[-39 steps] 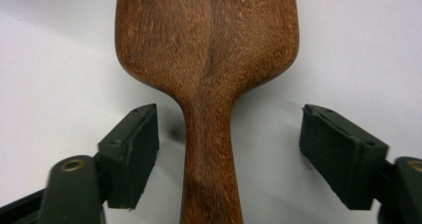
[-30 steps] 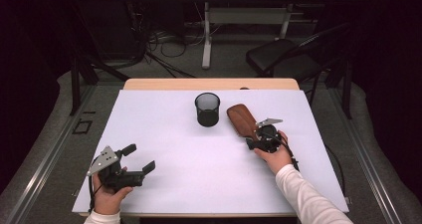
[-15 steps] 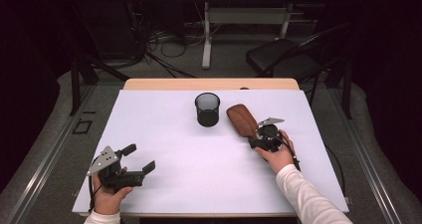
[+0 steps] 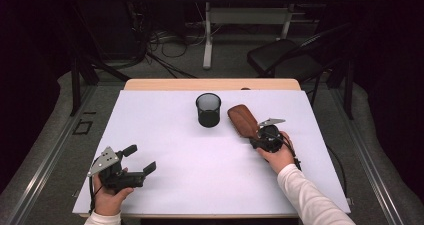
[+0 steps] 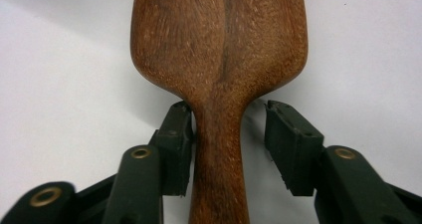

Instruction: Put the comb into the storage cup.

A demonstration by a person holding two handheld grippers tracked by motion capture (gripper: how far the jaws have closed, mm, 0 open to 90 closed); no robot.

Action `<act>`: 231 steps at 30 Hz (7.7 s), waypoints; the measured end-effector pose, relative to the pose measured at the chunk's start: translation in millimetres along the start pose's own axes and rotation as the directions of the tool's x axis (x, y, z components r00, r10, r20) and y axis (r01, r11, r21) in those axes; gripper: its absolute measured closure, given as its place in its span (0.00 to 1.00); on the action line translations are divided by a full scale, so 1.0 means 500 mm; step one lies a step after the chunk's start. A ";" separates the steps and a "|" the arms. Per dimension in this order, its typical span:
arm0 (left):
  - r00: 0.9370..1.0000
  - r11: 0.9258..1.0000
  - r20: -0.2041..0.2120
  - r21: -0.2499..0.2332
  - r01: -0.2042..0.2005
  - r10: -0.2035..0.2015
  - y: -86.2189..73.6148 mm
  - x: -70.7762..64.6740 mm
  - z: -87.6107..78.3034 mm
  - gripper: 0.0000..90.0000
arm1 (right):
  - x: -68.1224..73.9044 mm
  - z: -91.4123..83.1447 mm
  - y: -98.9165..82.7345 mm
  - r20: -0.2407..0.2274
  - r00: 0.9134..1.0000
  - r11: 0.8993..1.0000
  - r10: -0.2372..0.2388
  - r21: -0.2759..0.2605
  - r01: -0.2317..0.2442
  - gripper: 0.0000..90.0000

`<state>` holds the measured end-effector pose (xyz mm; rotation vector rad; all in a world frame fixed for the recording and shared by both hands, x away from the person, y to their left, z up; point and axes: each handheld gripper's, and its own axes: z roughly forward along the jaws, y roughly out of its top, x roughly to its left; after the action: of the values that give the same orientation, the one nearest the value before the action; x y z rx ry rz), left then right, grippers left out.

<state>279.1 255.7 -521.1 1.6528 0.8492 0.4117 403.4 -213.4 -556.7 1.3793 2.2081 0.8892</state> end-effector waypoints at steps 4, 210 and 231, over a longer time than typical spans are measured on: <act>1.000 1.000 0.001 0.001 -0.004 0.004 0.000 0.001 -0.001 0.01 | -0.002 0.001 0.000 -0.008 1.000 1.000 0.000 -0.007 0.000 0.66; 0.998 0.996 0.057 0.081 0.029 -0.034 0.120 -0.031 0.099 0.02 | 0.107 -0.194 0.010 -0.245 0.969 0.924 0.009 -0.370 -0.102 0.79; 0.992 0.983 0.116 0.179 0.034 -0.055 0.148 -0.048 0.163 0.02 | 0.112 -0.193 0.005 -0.245 0.970 0.920 0.003 -0.379 -0.098 0.79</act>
<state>340.3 177.3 -468.1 1.7989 0.8504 0.2076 320.9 -192.0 -484.8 1.1909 2.0131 1.4913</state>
